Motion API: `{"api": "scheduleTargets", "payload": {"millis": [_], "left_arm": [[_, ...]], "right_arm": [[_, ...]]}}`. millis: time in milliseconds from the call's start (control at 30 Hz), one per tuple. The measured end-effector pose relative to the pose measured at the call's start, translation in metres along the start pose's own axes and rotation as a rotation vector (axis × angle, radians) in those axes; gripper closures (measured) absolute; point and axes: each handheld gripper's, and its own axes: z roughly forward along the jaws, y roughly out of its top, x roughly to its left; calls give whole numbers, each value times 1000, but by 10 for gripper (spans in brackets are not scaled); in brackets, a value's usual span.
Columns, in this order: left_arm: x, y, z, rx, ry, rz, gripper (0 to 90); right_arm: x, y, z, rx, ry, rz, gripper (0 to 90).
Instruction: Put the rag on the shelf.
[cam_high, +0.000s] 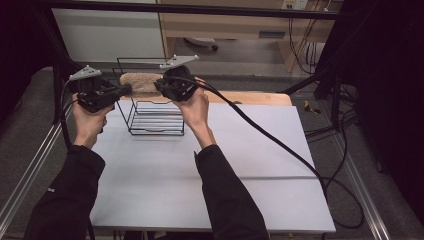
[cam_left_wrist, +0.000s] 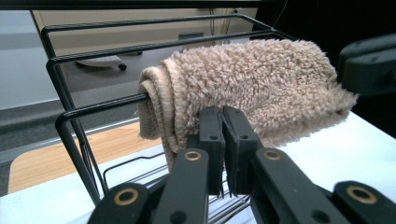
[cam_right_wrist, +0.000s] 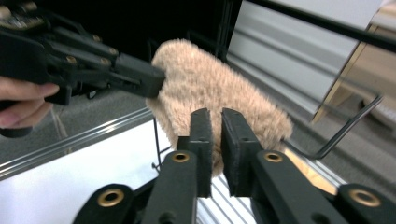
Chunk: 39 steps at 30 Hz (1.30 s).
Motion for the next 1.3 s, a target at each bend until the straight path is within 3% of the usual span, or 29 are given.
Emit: {"api": "scheduleTargets", "payload": {"millis": [233,467,733,1000,1300], "left_arm": [[1,-5,7,11,6,3,844],[1,-7,12,12,12,-1,842],[-1,-8,6,4,6,10,820],[-6,-8,-2,7,3,27,741],[-10,-16,-14,25,-7,37,556]], "right_arm": [[-7,-19,12,25,-11,45,872],[-11,-26,16,17,-44,47,870],[-7,-25,12,-11,-18,27,820],[-5,-19,-2,-46,4,29,733],[0,-16,-18,-53,7,25,596]]}}
